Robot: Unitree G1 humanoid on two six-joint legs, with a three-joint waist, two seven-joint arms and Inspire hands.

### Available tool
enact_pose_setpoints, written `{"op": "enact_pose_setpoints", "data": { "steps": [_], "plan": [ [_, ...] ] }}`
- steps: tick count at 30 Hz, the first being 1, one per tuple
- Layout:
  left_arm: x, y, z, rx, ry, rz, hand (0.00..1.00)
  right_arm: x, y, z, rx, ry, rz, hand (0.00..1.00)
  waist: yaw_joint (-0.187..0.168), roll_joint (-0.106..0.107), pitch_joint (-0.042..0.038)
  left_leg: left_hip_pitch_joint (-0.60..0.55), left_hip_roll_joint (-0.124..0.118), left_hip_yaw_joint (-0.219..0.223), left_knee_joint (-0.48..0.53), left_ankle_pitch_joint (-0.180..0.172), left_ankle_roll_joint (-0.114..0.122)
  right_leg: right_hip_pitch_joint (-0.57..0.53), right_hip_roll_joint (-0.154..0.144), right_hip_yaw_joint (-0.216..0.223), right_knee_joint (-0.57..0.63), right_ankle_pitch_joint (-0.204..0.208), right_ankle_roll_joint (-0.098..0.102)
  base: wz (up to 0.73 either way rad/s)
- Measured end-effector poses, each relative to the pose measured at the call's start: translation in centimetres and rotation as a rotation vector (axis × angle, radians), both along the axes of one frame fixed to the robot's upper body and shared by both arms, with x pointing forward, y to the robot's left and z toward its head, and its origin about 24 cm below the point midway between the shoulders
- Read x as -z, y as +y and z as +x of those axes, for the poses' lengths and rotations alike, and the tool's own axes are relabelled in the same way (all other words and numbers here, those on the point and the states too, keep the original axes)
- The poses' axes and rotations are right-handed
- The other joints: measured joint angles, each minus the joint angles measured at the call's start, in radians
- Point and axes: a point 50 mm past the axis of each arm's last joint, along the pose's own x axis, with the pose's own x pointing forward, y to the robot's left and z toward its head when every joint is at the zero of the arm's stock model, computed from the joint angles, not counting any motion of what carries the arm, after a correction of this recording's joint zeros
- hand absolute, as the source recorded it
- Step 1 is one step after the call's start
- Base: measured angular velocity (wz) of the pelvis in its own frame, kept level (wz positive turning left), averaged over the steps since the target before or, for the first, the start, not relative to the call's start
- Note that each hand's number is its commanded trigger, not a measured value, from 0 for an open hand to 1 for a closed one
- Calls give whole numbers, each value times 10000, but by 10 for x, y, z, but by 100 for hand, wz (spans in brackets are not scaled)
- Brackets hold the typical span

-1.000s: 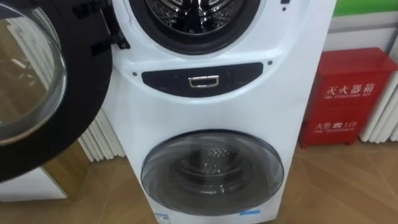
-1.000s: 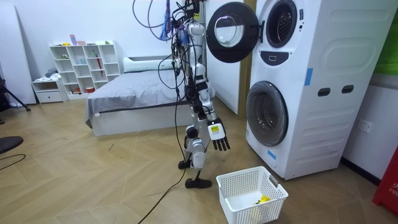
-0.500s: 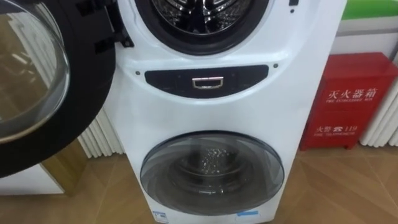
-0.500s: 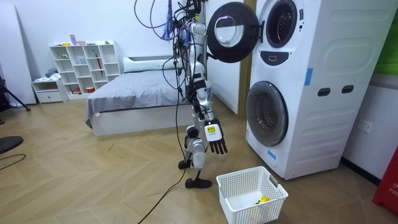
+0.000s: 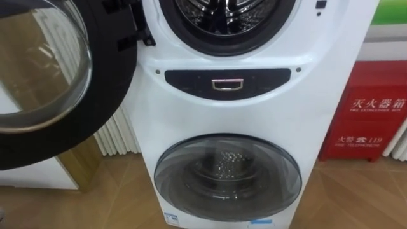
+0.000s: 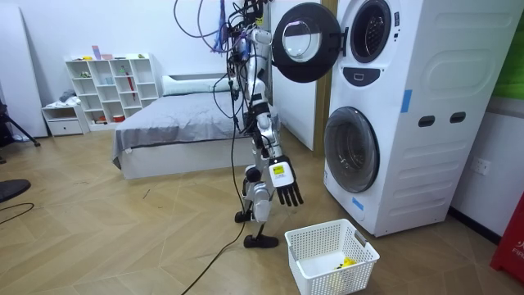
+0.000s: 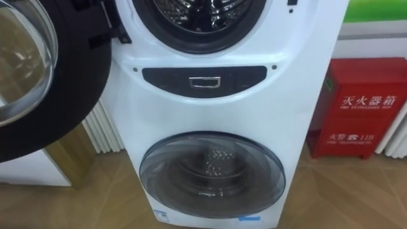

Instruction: Pick clothes from washing machine

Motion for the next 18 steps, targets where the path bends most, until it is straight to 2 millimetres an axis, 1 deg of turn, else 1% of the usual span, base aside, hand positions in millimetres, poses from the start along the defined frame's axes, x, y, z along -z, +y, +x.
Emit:
{"op": "enact_pose_setpoints", "data": {
  "steps": [2, 4, 8, 10, 14, 15, 18],
  "plan": [
    [-5, -1, 2, 55, -123, 148, 0, 0, 0, 0, -1, -2, 0, 0, 36, -94, -4, 1, 0, -10, 10, 0, 0, 11, -3, -8, 0, 1, -1, 0],
    [-9, -2, 5, 53, -285, 216, 0, 0, -1, 0, -58, 34, -26, 0, 38, -175, 23, -2, -2, -40, 24, -1, -1, 19, -6, -7, 1, 7, -6, 0],
    [-15, -3, 11, 46, -313, 255, 0, -1, -2, -2, -311, 219, -86, 0, 108, -183, 45, -24, 2, -115, 62, -8, -7, 32, -4, 7, -1, 21, -16, 2],
    [-20, -6, 20, 167, -333, 339, 0, -3, -3, -1, -390, 174, -162, 0, 250, -171, 52, -98, 2, -125, 97, -10, -7, 2, -4, -1, -17, 45, -19, 5],
    [-24, -10, 27, 385, -352, 383, 0, -5, -7, 8, -763, -56, -205, 0, 294, -182, 62, -200, -11, -213, 175, -14, -1, -25, -8, 141, -26, 66, -18, 10],
    [-26, -12, 29, 433, -370, 421, 0, -5, -7, 10, -845, -104, -222, 0, 293, -197, 70, -204, -11, -247, 179, -14, -1, -12, -7, 127, -30, 66, -18, 12],
    [-33, -23, 38, 822, -344, 783, 0, -4, -6, 12, -1127, -31, -126, 0, 266, -312, 142, -278, -43, -493, 280, -9, 3, 4, -28, 169, -20, 66, -18, 26]
  ]
}}
